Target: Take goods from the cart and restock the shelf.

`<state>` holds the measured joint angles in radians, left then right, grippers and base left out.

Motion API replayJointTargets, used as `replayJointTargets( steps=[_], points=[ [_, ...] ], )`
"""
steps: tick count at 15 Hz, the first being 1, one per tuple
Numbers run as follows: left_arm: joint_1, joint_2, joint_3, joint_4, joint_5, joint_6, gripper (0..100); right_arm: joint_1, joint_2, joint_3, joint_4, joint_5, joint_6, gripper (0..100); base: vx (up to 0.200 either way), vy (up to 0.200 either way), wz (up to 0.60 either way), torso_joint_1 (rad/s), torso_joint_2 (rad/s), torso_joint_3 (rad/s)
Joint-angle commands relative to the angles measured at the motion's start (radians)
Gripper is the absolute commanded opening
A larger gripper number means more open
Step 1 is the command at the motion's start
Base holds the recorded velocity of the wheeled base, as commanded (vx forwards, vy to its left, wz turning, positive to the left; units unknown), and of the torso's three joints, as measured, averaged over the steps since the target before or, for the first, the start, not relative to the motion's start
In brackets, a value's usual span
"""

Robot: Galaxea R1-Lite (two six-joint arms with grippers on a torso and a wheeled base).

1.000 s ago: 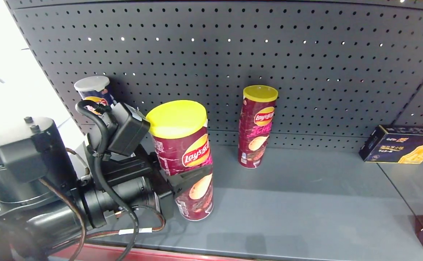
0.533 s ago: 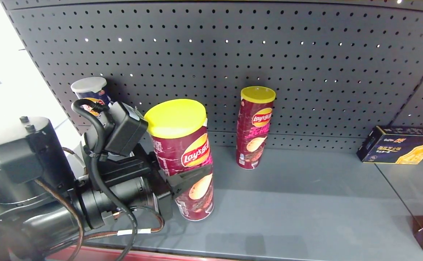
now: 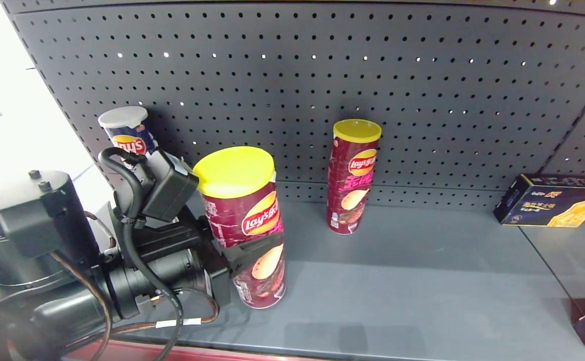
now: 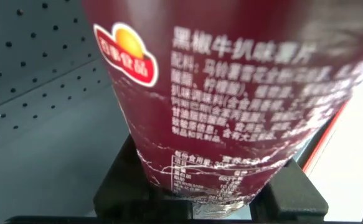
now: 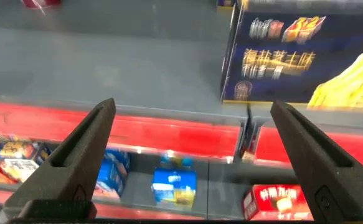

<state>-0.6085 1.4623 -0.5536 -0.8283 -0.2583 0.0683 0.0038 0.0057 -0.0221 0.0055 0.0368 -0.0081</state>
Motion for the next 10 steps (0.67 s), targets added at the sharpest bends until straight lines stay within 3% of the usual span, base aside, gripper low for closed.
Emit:
replayJointTargets(
  steps=[1,4,7,10],
  points=[
    [0.006,0.001,0.009,-0.005,-0.007,-0.001,0,0.005,0.330,-0.328,0.010,0.028,0.005,100,0.000,0.000,0.00,0.000,0.00,0.000],
    [-0.004,0.016,0.000,-0.017,-0.016,0.001,0,0.068,0.419,-0.392,0.025,0.133,-0.073,100,0.000,0.000,0.00,0.000,0.00,0.000],
    [0.003,0.030,-0.006,-0.018,-0.016,0.002,0,0.099,0.548,-0.472,0.004,0.175,-0.075,100,0.000,0.000,0.00,0.000,0.00,0.000],
    [0.006,0.029,0.003,-0.034,-0.016,-0.001,0,0.189,0.697,-0.533,-0.012,0.192,-0.073,100,0.000,0.000,0.00,0.000,0.00,0.000]
  ],
)
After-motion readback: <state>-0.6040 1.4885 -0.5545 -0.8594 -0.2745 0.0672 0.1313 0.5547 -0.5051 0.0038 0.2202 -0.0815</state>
